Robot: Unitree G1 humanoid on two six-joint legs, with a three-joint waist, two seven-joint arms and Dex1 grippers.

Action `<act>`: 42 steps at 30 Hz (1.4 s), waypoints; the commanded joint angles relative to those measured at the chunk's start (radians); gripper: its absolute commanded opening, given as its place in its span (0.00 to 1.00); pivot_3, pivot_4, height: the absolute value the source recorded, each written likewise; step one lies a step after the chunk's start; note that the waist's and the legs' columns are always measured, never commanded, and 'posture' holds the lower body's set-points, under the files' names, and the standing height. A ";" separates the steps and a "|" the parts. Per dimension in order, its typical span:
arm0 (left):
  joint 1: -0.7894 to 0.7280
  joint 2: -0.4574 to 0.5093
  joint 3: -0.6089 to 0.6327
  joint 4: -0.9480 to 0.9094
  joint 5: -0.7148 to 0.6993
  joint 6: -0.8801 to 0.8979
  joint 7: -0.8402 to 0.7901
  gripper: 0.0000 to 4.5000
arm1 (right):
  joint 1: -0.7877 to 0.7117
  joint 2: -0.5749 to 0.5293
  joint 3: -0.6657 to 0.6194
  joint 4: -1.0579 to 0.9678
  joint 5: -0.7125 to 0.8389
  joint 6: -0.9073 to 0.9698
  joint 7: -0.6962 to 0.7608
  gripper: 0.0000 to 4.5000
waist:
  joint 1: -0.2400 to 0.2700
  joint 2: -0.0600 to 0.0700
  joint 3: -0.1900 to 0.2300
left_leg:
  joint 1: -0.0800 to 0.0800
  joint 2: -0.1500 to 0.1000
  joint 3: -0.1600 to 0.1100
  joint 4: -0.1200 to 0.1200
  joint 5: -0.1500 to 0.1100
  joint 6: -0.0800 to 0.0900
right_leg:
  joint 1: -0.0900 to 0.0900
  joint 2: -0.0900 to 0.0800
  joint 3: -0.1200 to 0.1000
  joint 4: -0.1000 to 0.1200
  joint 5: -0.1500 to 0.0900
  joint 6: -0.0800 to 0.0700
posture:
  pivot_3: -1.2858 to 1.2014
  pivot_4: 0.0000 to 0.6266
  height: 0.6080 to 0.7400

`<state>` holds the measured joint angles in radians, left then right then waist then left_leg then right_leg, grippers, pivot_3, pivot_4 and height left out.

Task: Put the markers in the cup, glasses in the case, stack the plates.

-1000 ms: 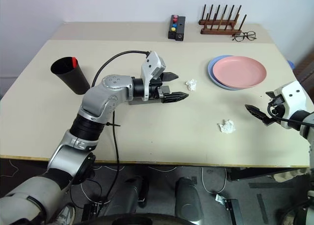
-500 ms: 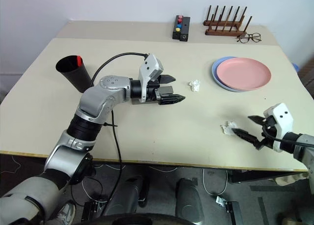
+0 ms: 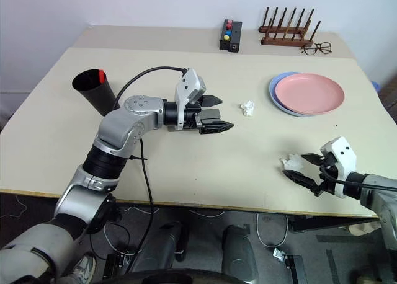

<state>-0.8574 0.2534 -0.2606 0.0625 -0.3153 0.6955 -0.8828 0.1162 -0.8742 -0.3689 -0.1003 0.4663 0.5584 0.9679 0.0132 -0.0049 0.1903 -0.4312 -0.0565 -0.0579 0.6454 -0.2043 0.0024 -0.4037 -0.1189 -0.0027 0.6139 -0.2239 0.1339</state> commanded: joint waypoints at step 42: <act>0.036 0.044 0.060 -0.159 -0.022 0.095 0.098 1.00 | -1.052 0.156 0.188 1.325 -0.421 -0.772 -0.422 0.33 | -0.030 0.000 0.001 | 0.000 -0.001 0.000 -0.005 0.001 -0.001 | -0.002 0.000 0.000 0.000 0.002 0.003 | 0.52 0.24 1.00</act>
<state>-0.8230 0.2936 -0.2272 -0.0485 -0.3194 0.7829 -0.7964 -0.8969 -0.7147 -0.1805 1.2154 0.0547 -0.1854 0.5460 -0.0167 -0.0050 0.1909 -0.4312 -0.0577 -0.0574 0.6398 -0.2036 0.0018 -0.4061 -0.1185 -0.0026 0.6138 -0.2215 0.1372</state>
